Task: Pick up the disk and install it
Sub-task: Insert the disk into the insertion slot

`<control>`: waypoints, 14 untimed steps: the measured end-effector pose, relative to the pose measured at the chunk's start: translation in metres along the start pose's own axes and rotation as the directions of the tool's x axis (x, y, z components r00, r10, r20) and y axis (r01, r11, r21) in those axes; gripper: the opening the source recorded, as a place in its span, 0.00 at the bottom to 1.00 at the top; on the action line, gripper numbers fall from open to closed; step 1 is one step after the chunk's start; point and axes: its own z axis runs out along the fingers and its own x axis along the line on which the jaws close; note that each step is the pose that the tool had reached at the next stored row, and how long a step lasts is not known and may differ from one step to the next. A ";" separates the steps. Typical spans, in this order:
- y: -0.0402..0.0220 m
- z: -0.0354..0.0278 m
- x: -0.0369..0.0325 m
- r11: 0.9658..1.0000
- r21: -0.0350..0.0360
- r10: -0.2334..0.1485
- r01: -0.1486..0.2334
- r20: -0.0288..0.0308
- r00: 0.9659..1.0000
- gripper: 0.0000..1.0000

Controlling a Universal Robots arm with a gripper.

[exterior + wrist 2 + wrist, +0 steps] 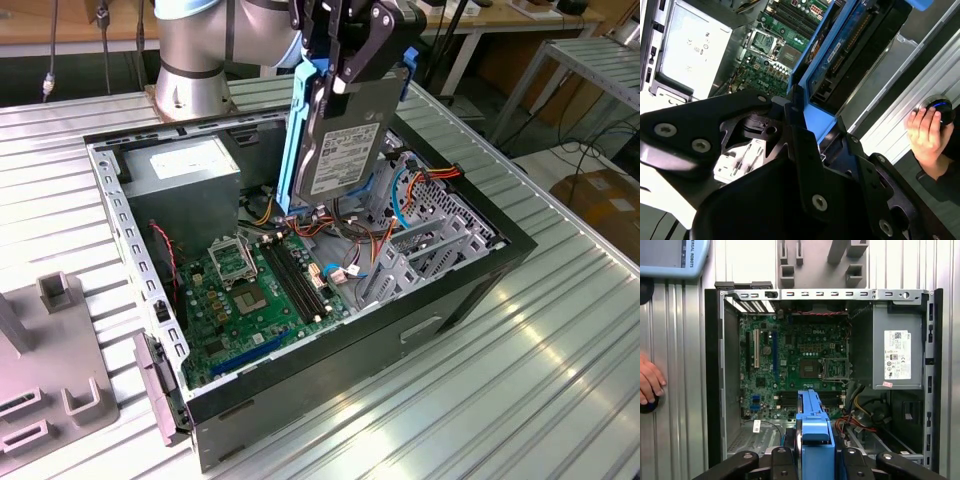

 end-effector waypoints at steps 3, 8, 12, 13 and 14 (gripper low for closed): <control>-0.0010 0.0000 0.0012 1.000 0.000 0.000 0.000 0.000 1.000 0.37; -0.0010 0.0000 0.0012 1.000 0.000 0.000 0.000 0.000 1.000 0.37; -0.0013 0.0000 0.0013 1.000 0.000 0.000 0.000 0.000 1.000 0.37; -0.0017 0.0001 0.0013 1.000 0.000 0.000 0.000 0.000 1.000 0.37; -0.0022 0.0001 0.0013 1.000 0.000 0.000 0.000 0.000 1.000 0.37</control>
